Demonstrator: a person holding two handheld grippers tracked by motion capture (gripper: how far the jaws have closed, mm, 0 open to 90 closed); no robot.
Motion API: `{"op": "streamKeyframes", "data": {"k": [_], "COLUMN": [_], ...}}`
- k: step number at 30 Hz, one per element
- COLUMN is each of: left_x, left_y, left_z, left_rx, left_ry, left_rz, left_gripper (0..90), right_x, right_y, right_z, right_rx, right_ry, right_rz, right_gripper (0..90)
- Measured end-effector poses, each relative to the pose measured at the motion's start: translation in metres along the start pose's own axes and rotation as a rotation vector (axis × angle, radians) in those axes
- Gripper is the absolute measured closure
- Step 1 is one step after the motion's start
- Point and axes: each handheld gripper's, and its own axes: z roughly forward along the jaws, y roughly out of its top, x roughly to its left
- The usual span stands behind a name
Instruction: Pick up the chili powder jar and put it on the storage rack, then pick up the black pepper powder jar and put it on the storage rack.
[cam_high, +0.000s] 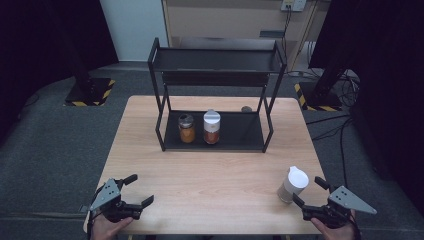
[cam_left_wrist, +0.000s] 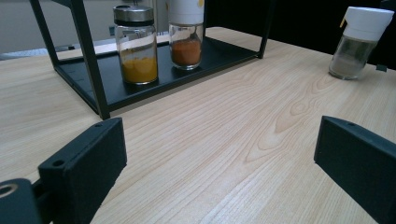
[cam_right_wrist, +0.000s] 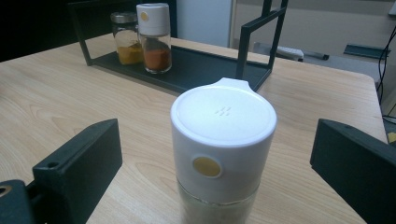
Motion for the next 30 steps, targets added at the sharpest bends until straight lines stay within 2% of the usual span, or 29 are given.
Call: {"op": "streamKeyframes", "data": {"k": [17,30], "left_x": [-0.0001,-0.0003], "left_y": [0.0009,0.0012], "left_z": [0.0012,0.0016], "left_rx": [0.006,0.010], "left_ry": [-0.006,-0.006], "left_rz": [0.004,0.005], "left_gripper": [1.6,1.5], "right_x": [-0.0003,0.0025], "right_y": [0.0000,0.0019], "right_z": [-0.0001,-0.0037], "right_rx": [0.004,-0.015], "right_ry": [-0.001,-0.014], "right_rz": [0.006,0.012], "right_gripper": [2.4,1.9]}}
